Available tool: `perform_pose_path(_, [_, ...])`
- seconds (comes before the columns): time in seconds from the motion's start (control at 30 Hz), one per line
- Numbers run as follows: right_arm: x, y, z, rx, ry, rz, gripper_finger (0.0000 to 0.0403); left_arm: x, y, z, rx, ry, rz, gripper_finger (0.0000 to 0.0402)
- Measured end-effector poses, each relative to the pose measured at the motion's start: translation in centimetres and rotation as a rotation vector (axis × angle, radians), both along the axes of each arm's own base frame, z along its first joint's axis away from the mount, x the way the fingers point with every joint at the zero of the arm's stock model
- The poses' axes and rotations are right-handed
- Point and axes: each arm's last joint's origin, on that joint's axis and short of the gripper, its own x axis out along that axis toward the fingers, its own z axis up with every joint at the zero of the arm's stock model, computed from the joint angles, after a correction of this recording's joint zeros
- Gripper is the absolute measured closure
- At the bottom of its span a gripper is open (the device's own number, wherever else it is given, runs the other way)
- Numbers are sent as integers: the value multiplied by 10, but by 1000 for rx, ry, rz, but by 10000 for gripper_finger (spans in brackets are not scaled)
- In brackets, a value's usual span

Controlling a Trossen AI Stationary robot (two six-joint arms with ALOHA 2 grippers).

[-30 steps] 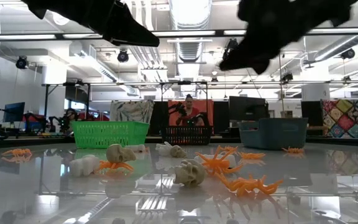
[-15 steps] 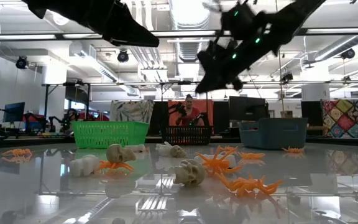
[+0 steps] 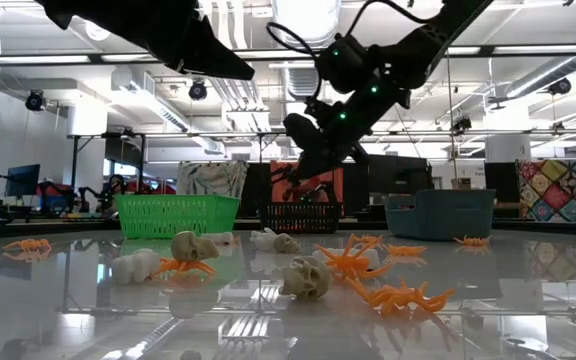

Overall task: Sort Halloween decoration
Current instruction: Put the orange spider toy into the black bin

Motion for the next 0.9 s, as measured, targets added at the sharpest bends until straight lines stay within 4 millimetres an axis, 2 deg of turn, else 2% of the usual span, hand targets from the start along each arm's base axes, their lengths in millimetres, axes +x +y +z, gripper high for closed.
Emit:
perform_pose_path(0.3, [0, -11, 8, 23, 7, -42, 296, 0, 0, -1, -45, -11, 15, 260])
perform_pose_path(0.47, [-2, -10, 12, 13, 6, -24, 260, -2, 0, -4, -124, -4, 46, 260])
perform_pose_path(0.67, [-6, 5, 31, 26, -19, 55, 246, -7, -1, -14, -247, 64, 113, 260])
perform_pose_path(0.9, [-11, 38, 49, 2, 10, 161, 255, -16, -4, -27, -444, 171, 196, 260])
